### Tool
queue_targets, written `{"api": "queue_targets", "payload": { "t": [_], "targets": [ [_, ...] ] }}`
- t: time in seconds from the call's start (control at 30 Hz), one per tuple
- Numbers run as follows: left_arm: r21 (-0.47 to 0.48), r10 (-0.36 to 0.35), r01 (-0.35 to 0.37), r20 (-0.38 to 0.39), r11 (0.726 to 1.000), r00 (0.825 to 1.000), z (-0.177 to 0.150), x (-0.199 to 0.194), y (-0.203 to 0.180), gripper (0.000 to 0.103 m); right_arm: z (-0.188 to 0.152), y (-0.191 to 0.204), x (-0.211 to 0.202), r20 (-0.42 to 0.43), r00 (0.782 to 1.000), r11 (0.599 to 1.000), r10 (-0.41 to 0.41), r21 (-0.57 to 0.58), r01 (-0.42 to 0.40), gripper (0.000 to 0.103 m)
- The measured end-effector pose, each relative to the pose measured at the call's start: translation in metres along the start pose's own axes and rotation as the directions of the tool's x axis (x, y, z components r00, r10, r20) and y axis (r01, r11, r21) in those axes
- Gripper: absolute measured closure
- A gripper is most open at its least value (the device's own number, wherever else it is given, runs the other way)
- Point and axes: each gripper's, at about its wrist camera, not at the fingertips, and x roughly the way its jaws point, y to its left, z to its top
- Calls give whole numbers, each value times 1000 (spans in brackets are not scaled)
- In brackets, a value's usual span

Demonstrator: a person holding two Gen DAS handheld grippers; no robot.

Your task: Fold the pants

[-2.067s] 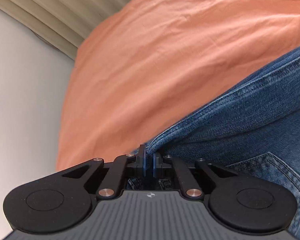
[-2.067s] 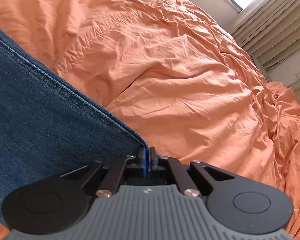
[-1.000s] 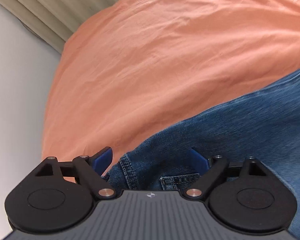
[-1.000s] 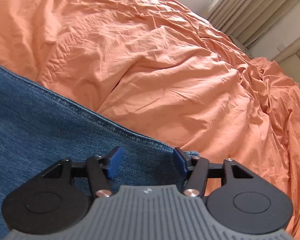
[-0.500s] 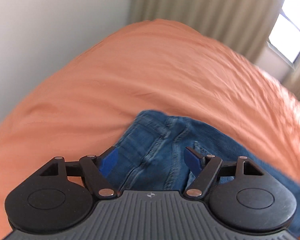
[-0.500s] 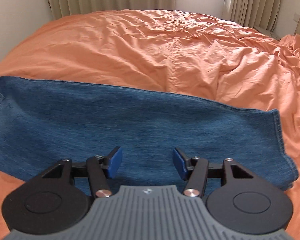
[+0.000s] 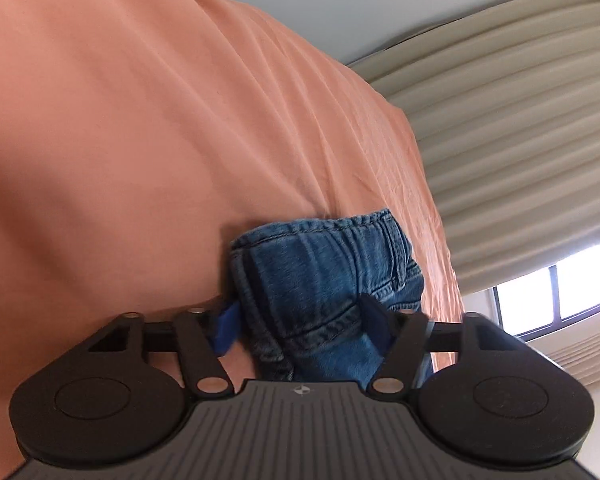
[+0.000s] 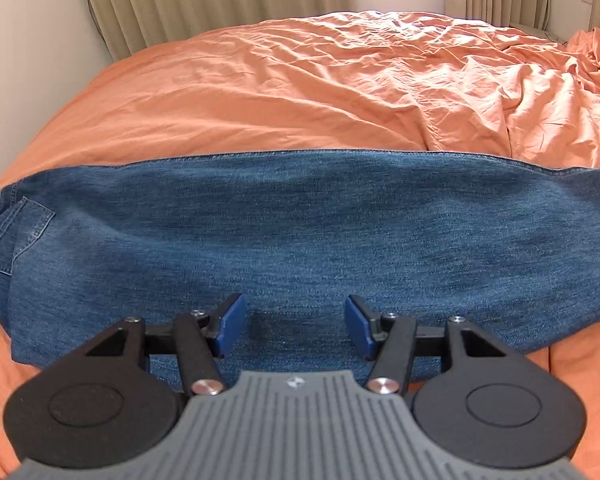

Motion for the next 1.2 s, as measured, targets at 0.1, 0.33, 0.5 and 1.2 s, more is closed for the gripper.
{"api": "queue_targets", "payload": {
  "t": [0.1,0.33,0.5,1.2],
  "targets": [
    [100,55,-57,29,993,998,7,5,-17,73,-1,-4,3,-5,1000,1000,-21,17,21,51],
    [538,72,-149,162,830,984,0,-28,-118,85,-6,-15,10,-30,998,998,-64,25,65,54],
    [538,283,-309,133,784,950,8,25,-80,85,-9,-37,8,-34,996,992,-78,92,81,55],
    [772,261,-242,103,588,960,-67,-35,-190,37,-29,-258,-99,76,979,840,-189,528,122,60]
  ]
}}
